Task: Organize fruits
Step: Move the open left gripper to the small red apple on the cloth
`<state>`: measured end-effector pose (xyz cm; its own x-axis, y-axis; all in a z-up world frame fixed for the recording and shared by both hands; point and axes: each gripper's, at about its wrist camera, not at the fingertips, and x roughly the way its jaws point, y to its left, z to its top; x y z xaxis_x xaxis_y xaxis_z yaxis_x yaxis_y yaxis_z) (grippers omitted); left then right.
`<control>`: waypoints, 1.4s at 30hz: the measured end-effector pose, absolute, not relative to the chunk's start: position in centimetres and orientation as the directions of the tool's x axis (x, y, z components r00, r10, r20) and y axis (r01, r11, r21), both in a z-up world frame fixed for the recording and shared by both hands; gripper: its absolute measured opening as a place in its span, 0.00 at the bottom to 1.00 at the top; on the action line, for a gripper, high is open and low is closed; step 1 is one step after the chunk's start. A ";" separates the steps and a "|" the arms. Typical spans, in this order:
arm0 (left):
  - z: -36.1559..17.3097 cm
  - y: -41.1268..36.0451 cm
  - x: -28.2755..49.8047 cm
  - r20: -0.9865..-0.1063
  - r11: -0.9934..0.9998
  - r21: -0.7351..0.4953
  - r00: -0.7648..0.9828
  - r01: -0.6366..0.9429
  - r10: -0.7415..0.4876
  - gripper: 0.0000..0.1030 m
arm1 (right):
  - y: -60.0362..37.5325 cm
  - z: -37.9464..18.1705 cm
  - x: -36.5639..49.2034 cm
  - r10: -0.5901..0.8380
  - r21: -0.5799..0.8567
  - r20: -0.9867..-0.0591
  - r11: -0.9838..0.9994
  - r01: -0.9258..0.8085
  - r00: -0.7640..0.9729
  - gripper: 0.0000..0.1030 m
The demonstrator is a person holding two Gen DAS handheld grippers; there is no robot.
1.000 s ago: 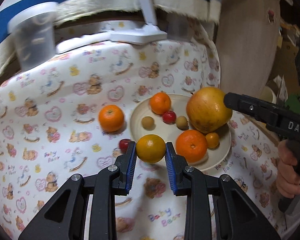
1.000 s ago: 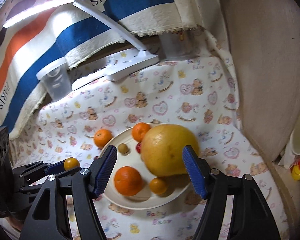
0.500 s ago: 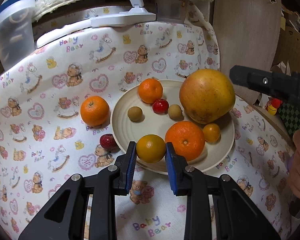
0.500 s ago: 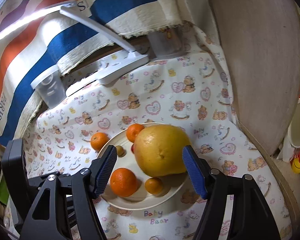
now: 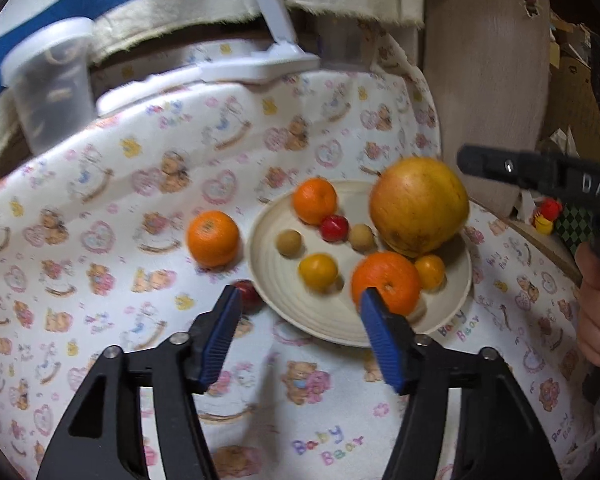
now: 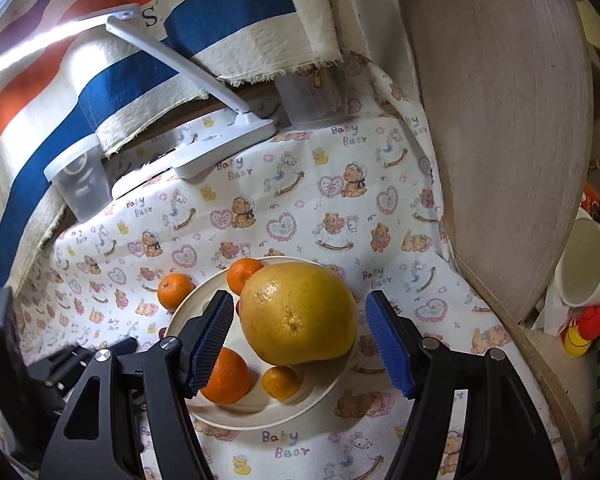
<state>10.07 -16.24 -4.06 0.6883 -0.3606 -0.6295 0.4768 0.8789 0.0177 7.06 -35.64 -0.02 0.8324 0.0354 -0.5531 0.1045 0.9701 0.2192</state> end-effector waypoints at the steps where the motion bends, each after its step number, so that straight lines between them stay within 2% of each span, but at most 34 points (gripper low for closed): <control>1: -3.8 -15.8 10.2 -0.622 0.884 0.010 0.695 0.468 -0.361 0.64 | -35.6 0.0 7.0 0.034 0.218 -0.552 0.970 0.104 0.833 0.68; 5: -2.7 -13.8 11.4 -0.605 0.915 -0.048 0.717 0.401 -0.346 0.65 | -35.6 0.0 7.1 0.035 0.219 -0.554 0.970 0.105 0.832 0.68; 8: -2.8 -12.5 13.0 -0.634 0.940 -0.088 0.709 0.330 -0.308 0.64 | -35.6 0.0 7.1 0.033 0.217 -0.556 0.970 0.106 0.831 0.68; 9: -3.0 -12.2 13.6 -0.653 0.947 -0.106 0.697 0.304 -0.297 0.60 | -35.6 0.0 7.1 0.033 0.217 -0.556 0.970 0.106 0.831 0.68; 10: -3.4 -11.8 14.2 -0.670 0.947 -0.138 0.677 0.290 -0.305 0.48 | -35.5 0.0 7.1 0.033 0.215 -0.556 0.971 0.106 0.830 0.68; 12: -4.2 -11.3 15.3 -0.699 0.939 -0.214 0.629 0.271 -0.340 0.35 | -35.4 -0.1 7.0 0.032 0.209 -0.557 0.972 0.103 0.830 0.68; 15: -5.4 -10.6 16.2 -0.714 0.932 -0.275 0.598 0.237 -0.363 0.23 | -35.2 -0.2 7.2 0.028 0.198 -0.559 0.975 0.100 0.829 0.68; 18: -6.2 -11.0 16.2 -0.732 0.938 -0.220 0.591 0.268 -0.340 0.22 | -34.9 -0.3 7.2 0.028 0.188 -0.561 0.978 0.095 0.827 0.68; 21: -7.0 -11.6 16.2 -0.757 0.918 -0.221 0.535 0.330 -0.375 0.22 | -34.7 -0.3 7.3 0.030 0.180 -0.566 0.980 0.088 0.824 0.68; 24: -7.2 -12.1 16.4 -0.770 0.928 -0.194 0.537 0.318 -0.345 0.22 | -34.4 -0.3 7.2 0.027 0.169 -0.565 0.982 0.084 0.824 0.68; 33: -7.6 -11.6 18.0 -0.755 0.914 -0.286 0.519 0.287 -0.400 0.22 | -34.0 -0.6 7.4 0.021 0.146 -0.573 0.986 0.076 0.820 0.68; 37: -7.6 -11.4 18.1 -0.759 0.929 -0.255 0.538 0.270 -0.365 0.22 | -33.8 -0.6 7.3 0.023 0.139 -0.571 0.988 0.069 0.821 0.68; 42: -7.5 -10.4 18.6 -0.769 0.962 -0.174 0.582 0.209 -0.265 0.22 | -33.7 -0.5 7.2 0.022 0.137 -0.570 0.988 0.068 0.821 0.68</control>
